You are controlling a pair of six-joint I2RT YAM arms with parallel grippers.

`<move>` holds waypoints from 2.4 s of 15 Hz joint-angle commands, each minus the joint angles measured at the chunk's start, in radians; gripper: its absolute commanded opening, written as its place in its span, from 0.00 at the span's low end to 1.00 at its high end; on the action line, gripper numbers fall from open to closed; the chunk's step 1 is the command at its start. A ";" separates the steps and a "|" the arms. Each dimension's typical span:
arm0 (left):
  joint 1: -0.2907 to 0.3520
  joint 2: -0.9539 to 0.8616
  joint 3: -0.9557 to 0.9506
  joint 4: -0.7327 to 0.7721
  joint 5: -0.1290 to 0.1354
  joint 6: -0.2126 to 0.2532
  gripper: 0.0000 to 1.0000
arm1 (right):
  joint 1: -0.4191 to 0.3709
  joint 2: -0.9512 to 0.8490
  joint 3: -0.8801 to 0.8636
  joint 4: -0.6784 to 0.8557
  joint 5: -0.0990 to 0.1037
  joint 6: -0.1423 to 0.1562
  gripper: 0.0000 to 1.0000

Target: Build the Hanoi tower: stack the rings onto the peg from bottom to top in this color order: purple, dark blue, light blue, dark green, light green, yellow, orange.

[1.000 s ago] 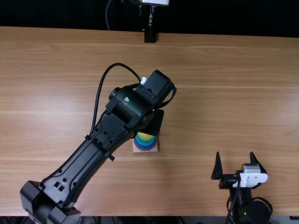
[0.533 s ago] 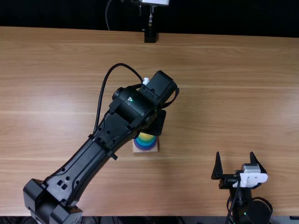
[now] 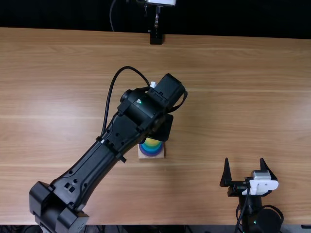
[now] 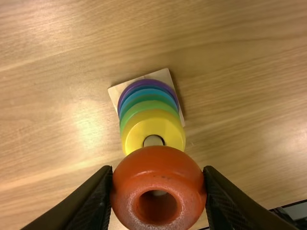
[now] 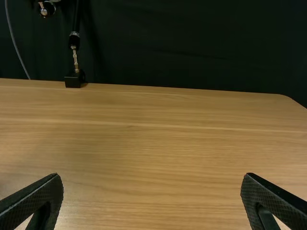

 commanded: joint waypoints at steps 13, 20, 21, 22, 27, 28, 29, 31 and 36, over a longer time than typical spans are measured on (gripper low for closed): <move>0.156 -0.112 0.012 0.094 0.017 0.026 1.00 | -0.012 -0.008 -0.007 -0.008 0.012 0.002 1.00; 0.417 -0.579 -0.410 0.583 0.017 0.022 1.00 | -0.012 -0.008 -0.007 -0.008 0.012 0.002 1.00; 0.456 -0.676 -0.560 0.716 0.017 0.024 1.00 | -0.012 -0.008 -0.007 -0.008 0.012 0.002 1.00; 0.489 -0.774 -0.695 0.850 0.017 0.026 1.00 | -0.012 -0.008 -0.007 -0.010 0.012 0.002 1.00; 0.617 -1.210 -1.238 0.994 0.017 0.136 1.00 | -0.012 -0.008 -0.007 -0.010 0.012 0.002 1.00; 0.617 -1.288 -1.333 0.994 0.017 0.243 1.00 | -0.012 -0.008 -0.007 -0.008 0.012 0.002 1.00; 0.615 -1.377 -1.434 0.998 0.019 0.348 1.00 | -0.012 -0.008 -0.007 -0.010 0.012 0.002 1.00; 0.614 -1.532 -1.594 1.018 0.019 0.403 1.00 | -0.012 -0.008 -0.007 -0.008 0.012 0.002 1.00; 0.623 -1.788 -1.856 1.130 0.047 0.401 1.00 | -0.012 -0.008 -0.007 -0.010 0.012 0.002 1.00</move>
